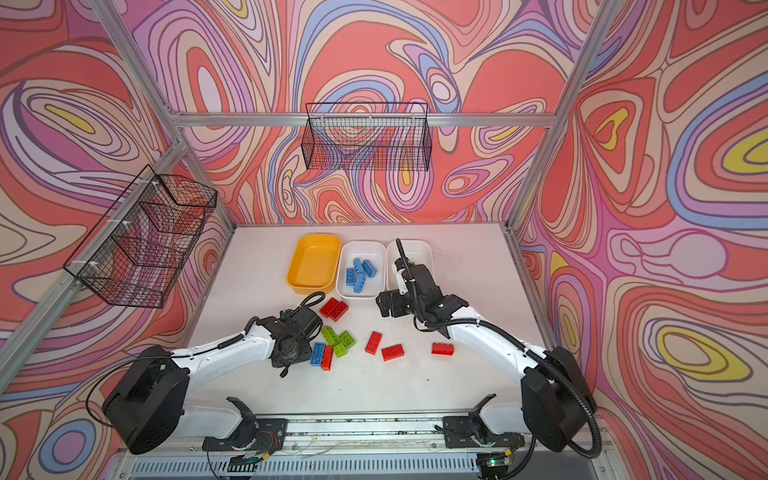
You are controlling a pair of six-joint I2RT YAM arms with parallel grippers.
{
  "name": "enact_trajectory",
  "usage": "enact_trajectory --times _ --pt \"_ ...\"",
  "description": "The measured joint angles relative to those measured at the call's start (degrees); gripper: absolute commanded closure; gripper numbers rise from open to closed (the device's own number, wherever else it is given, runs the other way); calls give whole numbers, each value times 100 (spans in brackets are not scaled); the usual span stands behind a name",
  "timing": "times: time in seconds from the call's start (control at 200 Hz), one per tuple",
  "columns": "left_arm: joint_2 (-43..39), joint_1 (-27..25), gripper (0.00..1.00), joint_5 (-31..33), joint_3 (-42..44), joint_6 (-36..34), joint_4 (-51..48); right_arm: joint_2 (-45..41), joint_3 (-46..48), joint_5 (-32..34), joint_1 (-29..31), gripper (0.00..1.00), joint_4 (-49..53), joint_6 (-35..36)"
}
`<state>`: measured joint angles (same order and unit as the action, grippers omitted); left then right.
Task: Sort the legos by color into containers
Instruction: 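Carry the blue brick with the left gripper into the blue-brick tub and release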
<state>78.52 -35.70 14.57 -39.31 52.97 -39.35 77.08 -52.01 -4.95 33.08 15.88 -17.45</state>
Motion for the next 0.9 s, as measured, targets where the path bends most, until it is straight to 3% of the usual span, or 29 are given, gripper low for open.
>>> enact_trajectory --times 0.14,0.336,0.716,0.901 --pt "44 0 57 136 -640 -240 -284 -96 2 -2 0 2 57 -17" --pt "669 0 57 267 -2179 -776 -396 -468 98 146 -2 2 190 -87" --pt "3353 2 56 120 -5740 -1812 -407 -1062 503 570 -2 2 361 -356" --pt "4575 39 49 -131 -7202 -2096 -481 -1174 546 758 -2 2 463 -446"
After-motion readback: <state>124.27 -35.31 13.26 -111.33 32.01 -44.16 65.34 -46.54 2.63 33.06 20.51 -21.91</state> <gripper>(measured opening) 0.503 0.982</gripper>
